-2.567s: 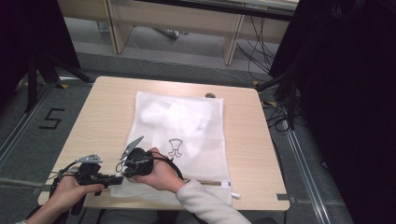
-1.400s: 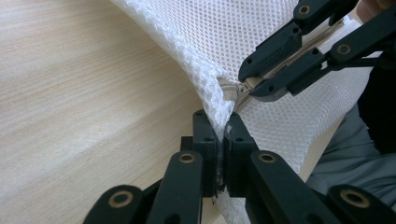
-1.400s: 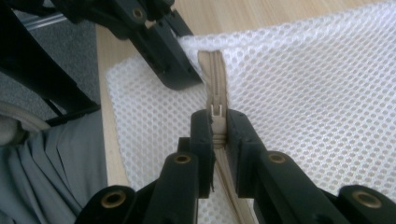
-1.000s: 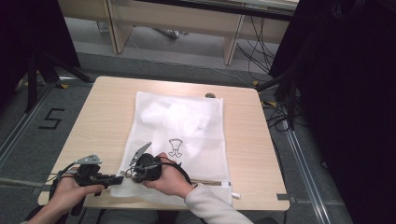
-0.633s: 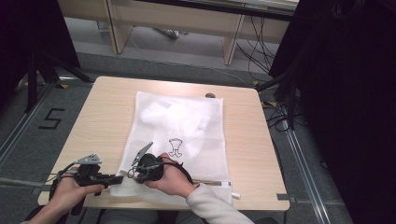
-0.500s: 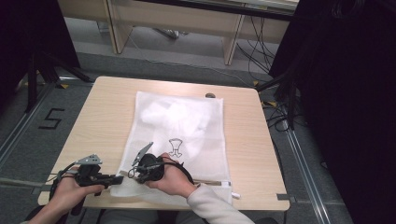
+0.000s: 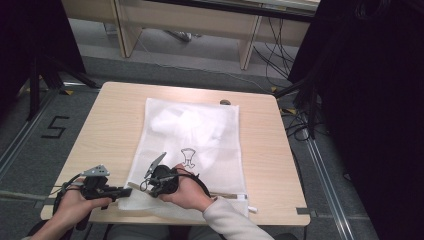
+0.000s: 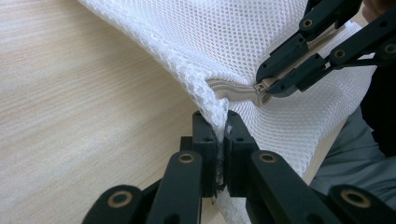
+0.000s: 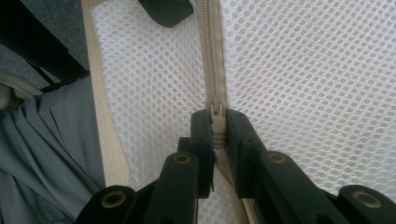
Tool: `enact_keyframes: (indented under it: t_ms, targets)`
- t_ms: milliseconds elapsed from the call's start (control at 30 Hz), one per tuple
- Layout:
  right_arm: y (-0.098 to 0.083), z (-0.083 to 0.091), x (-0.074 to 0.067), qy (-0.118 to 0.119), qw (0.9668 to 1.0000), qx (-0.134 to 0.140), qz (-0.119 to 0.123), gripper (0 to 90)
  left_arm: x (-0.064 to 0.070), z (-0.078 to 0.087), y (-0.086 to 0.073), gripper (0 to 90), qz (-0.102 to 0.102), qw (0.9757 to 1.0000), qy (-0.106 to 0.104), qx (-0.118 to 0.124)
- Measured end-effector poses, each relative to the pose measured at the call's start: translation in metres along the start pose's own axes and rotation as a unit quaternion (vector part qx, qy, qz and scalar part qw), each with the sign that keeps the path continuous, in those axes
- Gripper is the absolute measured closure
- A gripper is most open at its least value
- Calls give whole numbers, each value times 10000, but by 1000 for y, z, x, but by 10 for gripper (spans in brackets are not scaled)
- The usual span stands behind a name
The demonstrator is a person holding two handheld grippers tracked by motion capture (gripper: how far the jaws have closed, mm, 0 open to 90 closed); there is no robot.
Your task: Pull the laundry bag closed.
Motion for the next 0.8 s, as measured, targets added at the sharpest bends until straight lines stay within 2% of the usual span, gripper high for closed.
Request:
enact_keyframes:
  t_ms: [67,100,233,267,333,367,533,733,767,800]
  targets:
    - [0,0,0,12,10000,2,38,823,0,0,0,851,-10,10000,10,6]
    - [-1,1,-1,-26,9999,35,-94,822,0,0,0,850,-4,10000,10,10]
    - [-3,4,1,-18,10000,-13,-24,823,0,0,1,850,-24,10000,87,24]
    - [-3,4,1,-18,10000,-13,-24,823,-1,-1,1,850,-22,9998,137,104]
    - [-3,4,1,-86,9999,5,-85,822,-1,1,1,850,-34,10000,63,18]
    - [-3,5,1,-42,10000,-8,-22,823,-1,1,0,850,-57,9999,83,-2]
    - [-5,7,2,-112,9999,-34,-108,823,-1,1,-1,852,-97,9999,118,-46]
    - [-6,8,3,-101,9999,-33,-95,822,-1,0,0,852,-84,9998,186,44]
    - [-6,8,3,-90,9999,-47,-47,823,-1,0,0,852,-93,9998,176,-5]
    - [-6,9,3,-84,9999,-78,-8,823,-1,-1,1,852,-80,9998,185,54]
Point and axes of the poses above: each handheld gripper's, and its own axes: z roughly backward along the jaws, y roughly out of its top, x roughly to its right, the point moved 7 cm from there along -z, roughly forward along the jaws, and after that the axes turned 15 degrees about -z, right-handed, at the moved point
